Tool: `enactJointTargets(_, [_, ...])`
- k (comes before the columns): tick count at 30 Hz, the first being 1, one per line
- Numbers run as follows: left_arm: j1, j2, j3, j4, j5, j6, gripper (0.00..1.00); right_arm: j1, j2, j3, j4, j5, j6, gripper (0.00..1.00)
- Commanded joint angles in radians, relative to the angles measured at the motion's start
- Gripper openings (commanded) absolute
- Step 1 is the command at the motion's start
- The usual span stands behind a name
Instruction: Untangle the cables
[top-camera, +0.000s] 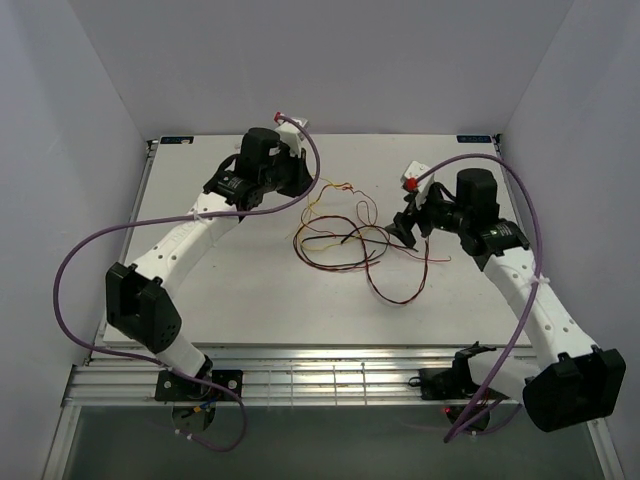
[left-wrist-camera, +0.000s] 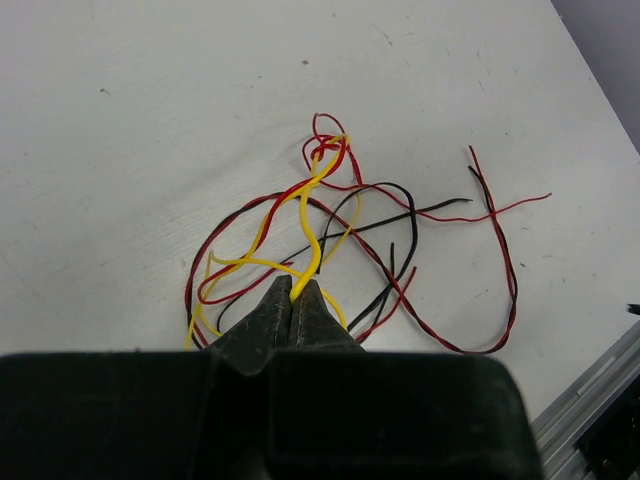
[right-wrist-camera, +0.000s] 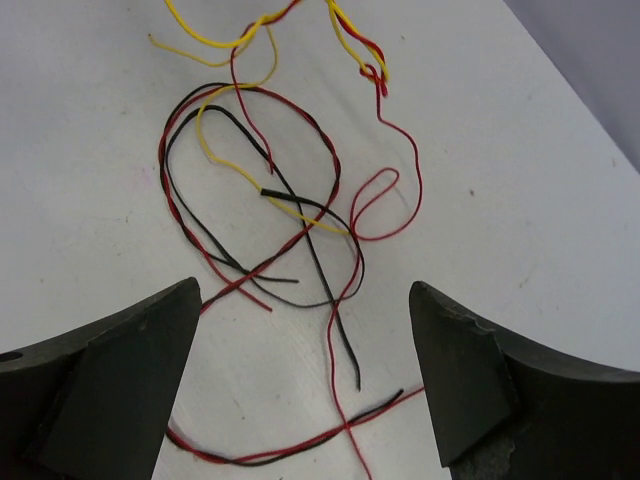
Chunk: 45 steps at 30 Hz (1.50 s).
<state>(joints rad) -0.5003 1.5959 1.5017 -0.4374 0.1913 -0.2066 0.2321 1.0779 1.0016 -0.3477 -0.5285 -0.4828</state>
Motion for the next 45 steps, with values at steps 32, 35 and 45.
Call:
enactJointTargets(32, [-0.133, -0.168, -0.072, 0.002, -0.049, 0.125, 0.0, 0.223, 0.652, 0.569, -0.097, -0.025, -0.499, 0.71])
enactJointTargets(35, [-0.135, -0.171, -0.074, 0.003, -0.052, 0.127, 0.0, 0.225, 0.656, 0.571, -0.102, -0.024, -0.505, 0.66])
enactJointTargets(45, [-0.138, -0.18, -0.077, 0.003, -0.05, 0.13, 0.0, 0.225, 0.685, 0.594, -0.145, -0.073, -0.539, 0.64])
